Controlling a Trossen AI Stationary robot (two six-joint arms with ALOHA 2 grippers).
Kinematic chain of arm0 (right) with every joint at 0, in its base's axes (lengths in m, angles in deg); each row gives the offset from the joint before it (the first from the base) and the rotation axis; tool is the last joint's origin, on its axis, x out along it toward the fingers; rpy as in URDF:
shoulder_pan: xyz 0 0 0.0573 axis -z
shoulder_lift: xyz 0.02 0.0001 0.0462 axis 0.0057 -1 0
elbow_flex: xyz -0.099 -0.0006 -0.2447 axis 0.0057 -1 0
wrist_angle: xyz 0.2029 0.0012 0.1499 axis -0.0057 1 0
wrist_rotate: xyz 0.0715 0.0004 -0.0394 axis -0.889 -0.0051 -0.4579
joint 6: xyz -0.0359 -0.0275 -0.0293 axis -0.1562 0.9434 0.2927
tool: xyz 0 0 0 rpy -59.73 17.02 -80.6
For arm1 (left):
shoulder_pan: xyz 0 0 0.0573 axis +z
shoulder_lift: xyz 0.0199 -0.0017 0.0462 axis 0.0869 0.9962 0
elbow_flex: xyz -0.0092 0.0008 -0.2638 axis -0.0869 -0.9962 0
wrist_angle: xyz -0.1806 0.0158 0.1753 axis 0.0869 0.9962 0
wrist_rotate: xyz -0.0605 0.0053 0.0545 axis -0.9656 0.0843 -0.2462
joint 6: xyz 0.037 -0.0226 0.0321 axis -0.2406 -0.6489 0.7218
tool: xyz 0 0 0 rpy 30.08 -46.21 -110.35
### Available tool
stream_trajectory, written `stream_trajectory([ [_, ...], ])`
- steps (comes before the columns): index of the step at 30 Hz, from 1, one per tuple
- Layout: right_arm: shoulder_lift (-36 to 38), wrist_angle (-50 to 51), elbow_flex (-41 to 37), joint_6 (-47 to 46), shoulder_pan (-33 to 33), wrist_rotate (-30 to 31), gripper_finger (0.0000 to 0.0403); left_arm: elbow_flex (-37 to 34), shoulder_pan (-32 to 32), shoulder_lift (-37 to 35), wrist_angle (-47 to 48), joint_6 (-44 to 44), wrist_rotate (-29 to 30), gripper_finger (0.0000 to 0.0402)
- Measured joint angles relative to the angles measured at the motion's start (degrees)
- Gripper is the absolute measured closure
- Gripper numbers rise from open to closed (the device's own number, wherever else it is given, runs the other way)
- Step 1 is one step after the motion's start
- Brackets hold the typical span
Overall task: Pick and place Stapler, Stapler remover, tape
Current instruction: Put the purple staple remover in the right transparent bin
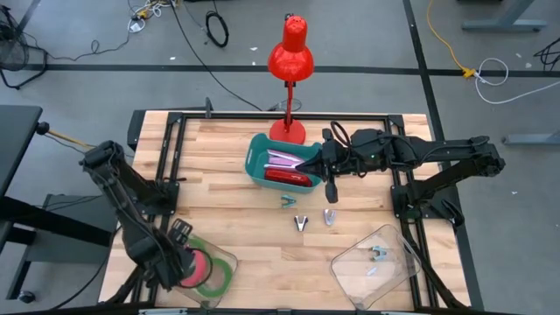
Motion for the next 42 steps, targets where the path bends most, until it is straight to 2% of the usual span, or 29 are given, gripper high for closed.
stream_trajectory([
  [10, 0.00, 2.10, -0.02, 0.00, 0.00, 0.00, 0.0403, 0.02, 5.97, -9.28, 0.00, -3.31, 10.74, 0.0154],
  [14, 0.00, 4.09, -0.02, 0.00, 0.00, 0.00, 0.0403, 0.02, 8.52, -13.00, -0.84, -5.87, 17.65, 0.0154],
  [18, 0.00, 5.21, -0.02, 0.00, -0.02, 0.00, 0.0403, 0.02, 10.70, -16.19, -4.21, -6.30, 23.47, 0.0154],
  [25, 0.00, 6.82, -0.03, 0.00, -0.01, 0.00, 0.0403, 0.02, 14.43, -20.20, -11.12, -3.16, 30.07, 0.0154],
  [33, 0.00, 9.95, -0.04, 0.02, -0.31, -1.36, 0.0403, 0.02, 18.51, -21.35, -16.26, 1.21, 33.52, 0.0154],
  [42, -0.04, 18.12, -0.03, 0.11, -2.81, -0.89, 0.0403, 0.02, 22.12, -21.35, -18.73, 4.66, 33.77, 0.0154],
])
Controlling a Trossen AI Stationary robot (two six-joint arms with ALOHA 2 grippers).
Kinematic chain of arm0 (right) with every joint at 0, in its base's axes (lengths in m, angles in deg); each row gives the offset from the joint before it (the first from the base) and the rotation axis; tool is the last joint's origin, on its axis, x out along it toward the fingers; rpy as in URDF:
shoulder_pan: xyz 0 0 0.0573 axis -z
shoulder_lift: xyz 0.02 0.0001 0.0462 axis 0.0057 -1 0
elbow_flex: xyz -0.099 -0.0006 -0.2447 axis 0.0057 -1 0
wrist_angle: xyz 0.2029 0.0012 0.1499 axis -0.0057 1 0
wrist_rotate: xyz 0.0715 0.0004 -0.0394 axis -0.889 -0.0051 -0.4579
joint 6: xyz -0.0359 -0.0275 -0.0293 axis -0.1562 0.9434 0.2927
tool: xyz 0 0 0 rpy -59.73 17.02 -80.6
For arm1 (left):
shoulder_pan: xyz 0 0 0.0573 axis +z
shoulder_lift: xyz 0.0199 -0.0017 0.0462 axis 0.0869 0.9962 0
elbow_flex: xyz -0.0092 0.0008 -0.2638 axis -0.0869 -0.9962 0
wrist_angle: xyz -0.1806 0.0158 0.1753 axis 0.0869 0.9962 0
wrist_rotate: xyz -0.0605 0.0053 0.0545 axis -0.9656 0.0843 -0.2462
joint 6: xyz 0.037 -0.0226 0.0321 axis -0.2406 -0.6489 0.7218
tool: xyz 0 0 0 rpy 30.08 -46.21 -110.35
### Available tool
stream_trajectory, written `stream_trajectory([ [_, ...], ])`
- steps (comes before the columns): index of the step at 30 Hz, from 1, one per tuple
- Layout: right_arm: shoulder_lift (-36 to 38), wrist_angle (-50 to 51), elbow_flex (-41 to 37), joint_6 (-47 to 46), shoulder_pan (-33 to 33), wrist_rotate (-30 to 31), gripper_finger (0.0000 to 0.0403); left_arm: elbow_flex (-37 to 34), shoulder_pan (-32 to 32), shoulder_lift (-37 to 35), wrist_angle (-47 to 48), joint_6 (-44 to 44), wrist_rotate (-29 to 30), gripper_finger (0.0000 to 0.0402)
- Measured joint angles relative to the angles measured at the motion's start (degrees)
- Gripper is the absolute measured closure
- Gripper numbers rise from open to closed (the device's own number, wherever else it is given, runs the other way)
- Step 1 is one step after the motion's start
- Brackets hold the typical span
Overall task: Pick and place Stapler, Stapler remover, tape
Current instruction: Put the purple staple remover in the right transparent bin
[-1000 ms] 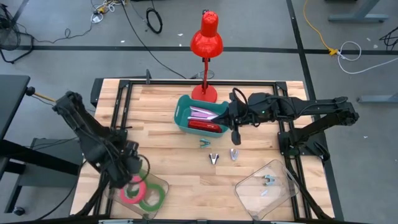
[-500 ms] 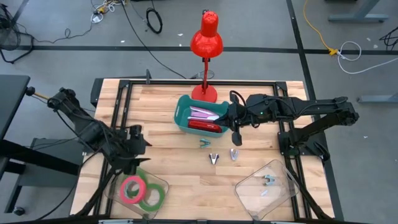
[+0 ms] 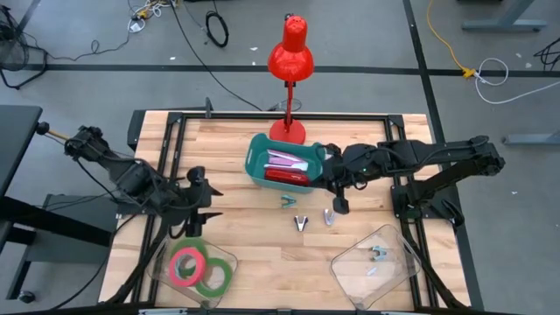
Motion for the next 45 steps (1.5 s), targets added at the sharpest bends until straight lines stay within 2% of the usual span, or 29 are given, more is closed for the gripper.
stream_trajectory([
  [8, 0.00, 10.41, -0.67, -4.15, -1.59, 2.40, 0.0403, 0.00, 1.88, 0.00, -0.06, 0.02, -0.02, 0.0154],
  [19, -0.01, 3.99, -13.59, -11.55, -2.26, 2.87, 0.0403, 0.00, 2.29, 0.00, -0.17, -0.04, -0.03, 0.0154],
  [24, 0.04, 4.94, -17.88, -16.70, -2.96, 6.35, 0.0403, 0.00, 2.29, 0.02, -0.24, -0.06, -0.04, 0.0154],
  [36, 0.15, 12.75, -18.87, -19.09, -4.51, 6.83, 0.0403, 0.00, 2.29, 0.02, -0.33, -0.09, 0.18, 0.0154],
  [45, 0.15, 12.61, -18.87, -19.46, -4.49, 6.66, 0.0400, 0.00, 2.29, 0.02, -0.31, -0.50, 1.81, 0.0154],
])
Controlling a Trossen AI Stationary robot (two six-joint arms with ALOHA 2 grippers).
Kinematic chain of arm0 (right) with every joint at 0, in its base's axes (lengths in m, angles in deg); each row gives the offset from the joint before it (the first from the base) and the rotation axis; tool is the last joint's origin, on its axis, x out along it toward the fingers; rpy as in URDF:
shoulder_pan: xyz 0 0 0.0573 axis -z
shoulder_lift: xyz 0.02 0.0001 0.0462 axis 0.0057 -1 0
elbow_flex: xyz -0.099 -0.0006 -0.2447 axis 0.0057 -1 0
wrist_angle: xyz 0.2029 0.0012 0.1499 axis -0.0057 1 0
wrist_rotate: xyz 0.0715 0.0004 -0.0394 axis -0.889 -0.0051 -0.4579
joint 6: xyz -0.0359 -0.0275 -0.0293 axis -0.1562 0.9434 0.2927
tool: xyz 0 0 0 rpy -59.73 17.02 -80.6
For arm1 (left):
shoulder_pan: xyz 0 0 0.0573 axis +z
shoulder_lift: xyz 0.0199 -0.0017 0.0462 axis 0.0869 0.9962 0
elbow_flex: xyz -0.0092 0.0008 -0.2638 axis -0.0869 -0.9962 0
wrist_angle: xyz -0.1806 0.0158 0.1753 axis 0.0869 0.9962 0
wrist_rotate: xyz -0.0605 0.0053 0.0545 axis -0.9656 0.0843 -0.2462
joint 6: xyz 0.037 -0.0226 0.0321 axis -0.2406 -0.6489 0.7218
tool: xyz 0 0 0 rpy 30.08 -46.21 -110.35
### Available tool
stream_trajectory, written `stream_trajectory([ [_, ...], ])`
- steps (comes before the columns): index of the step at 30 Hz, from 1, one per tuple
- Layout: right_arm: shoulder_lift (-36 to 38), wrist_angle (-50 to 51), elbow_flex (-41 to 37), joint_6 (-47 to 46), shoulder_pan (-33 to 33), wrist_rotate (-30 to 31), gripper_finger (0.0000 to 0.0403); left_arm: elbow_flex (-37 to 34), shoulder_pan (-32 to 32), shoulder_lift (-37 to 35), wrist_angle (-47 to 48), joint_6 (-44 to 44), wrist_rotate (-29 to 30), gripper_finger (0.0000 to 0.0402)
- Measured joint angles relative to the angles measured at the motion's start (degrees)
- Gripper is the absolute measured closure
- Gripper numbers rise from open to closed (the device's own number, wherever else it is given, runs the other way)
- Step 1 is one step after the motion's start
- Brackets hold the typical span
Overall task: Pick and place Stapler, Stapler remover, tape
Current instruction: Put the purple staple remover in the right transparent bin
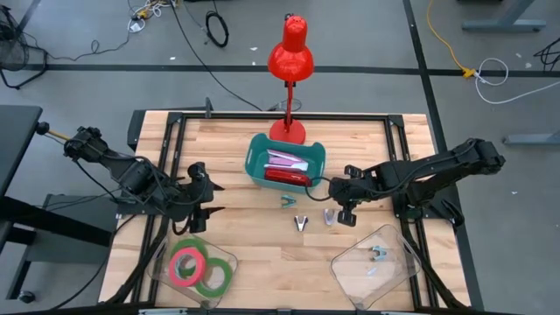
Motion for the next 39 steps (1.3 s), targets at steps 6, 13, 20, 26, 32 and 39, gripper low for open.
stream_trajectory([
  [6, 0.00, -0.27, 0.00, 7.09, 0.00, -4.92, 0.0380, 0.00, 0.00, 0.02, 0.02, 0.09, 0.09, 0.0154],
  [13, 0.00, -0.94, 0.00, 23.05, 0.00, -9.43, 0.0351, 0.00, 0.00, 0.02, 0.08, 0.44, 0.81, 0.0154],
  [20, -0.02, -2.13, 0.00, 37.57, 0.01, -9.41, 0.0309, 0.00, 0.00, 0.02, 0.30, 2.36, 3.64, 0.0154],
  [26, -0.04, -2.06, 0.00, 49.93, 0.00, -9.16, 0.0266, 0.00, 0.00, 0.02, 0.28, 5.27, 4.59, 0.0154],
  [32, -0.04, -2.04, 0.00, 64.26, 0.04, -8.14, 0.0225, 0.00, 0.00, 0.02, 0.16, 4.69, 4.47, 0.0154],
  [39, -1.64, -2.43, -0.02, 76.30, 0.07, -5.01, 0.0200, 0.00, 0.00, 0.02, 0.09, 4.55, 3.96, 0.0154],
])
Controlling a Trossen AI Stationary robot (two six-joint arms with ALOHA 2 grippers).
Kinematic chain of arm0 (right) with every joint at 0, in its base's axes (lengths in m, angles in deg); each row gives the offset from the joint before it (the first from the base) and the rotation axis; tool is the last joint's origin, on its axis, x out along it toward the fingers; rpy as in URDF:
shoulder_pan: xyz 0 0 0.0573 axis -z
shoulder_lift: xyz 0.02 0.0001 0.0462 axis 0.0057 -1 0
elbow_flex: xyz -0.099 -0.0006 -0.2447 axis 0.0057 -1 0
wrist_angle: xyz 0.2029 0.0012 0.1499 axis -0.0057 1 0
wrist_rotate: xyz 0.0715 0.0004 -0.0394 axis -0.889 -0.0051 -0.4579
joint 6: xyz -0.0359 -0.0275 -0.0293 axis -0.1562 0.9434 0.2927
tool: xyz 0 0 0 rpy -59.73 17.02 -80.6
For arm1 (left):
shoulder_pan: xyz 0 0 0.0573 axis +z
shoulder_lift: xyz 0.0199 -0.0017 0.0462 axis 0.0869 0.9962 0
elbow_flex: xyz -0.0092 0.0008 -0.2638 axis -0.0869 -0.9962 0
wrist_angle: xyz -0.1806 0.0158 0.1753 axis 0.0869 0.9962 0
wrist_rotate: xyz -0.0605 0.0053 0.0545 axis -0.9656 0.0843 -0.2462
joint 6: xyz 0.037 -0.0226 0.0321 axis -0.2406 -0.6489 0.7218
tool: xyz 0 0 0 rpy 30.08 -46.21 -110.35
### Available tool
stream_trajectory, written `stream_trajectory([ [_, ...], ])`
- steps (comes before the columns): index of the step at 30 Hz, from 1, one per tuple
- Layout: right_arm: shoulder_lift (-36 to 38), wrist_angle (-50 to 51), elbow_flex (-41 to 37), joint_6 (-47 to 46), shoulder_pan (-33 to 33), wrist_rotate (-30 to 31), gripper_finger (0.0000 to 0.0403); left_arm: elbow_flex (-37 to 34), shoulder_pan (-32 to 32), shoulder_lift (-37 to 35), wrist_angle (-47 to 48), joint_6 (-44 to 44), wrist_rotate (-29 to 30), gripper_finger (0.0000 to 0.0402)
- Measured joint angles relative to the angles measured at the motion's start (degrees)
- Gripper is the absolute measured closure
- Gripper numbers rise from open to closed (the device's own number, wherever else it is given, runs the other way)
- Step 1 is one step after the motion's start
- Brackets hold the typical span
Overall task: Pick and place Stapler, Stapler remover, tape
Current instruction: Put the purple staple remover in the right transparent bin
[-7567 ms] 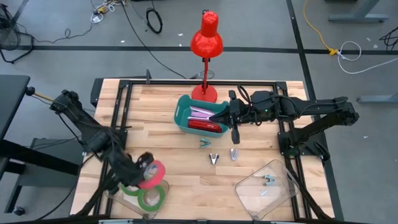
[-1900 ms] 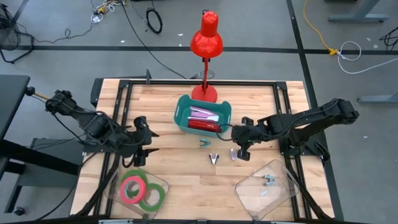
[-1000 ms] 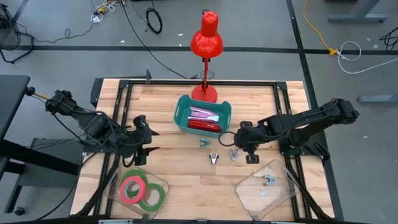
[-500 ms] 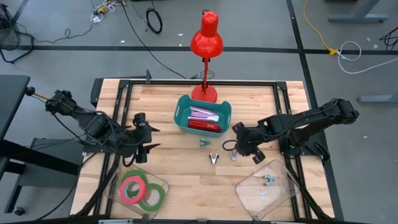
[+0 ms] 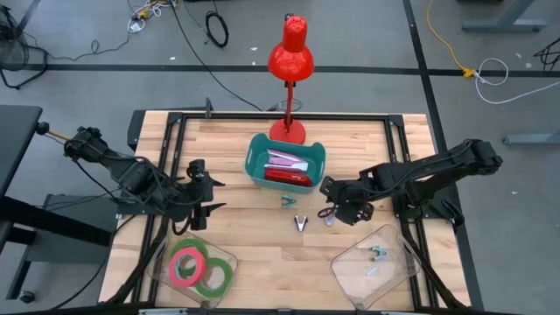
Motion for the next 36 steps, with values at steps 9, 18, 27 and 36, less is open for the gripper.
stream_trajectory([
  [9, -3.82, -2.71, 0.00, 7.96, 0.00, -0.72, 0.0197, 0.00, 0.00, 0.00, -0.05, -0.04, -0.02, 0.0154],
  [18, -9.29, -3.63, 0.00, 10.04, 0.11, -3.87, 0.0197, 0.00, 0.00, 0.00, -0.02, -0.05, -0.07, 0.0154],
  [27, -14.89, -5.81, 0.00, 11.05, 0.11, -3.95, 0.0197, 0.00, 0.00, 0.01, -0.02, -0.07, -0.04, 0.0154],
  [36, -19.63, -6.20, 0.00, 12.25, 0.16, -3.80, 0.0197, 0.00, 0.00, 0.02, 0.02, -0.07, -0.04, 0.0154],
])
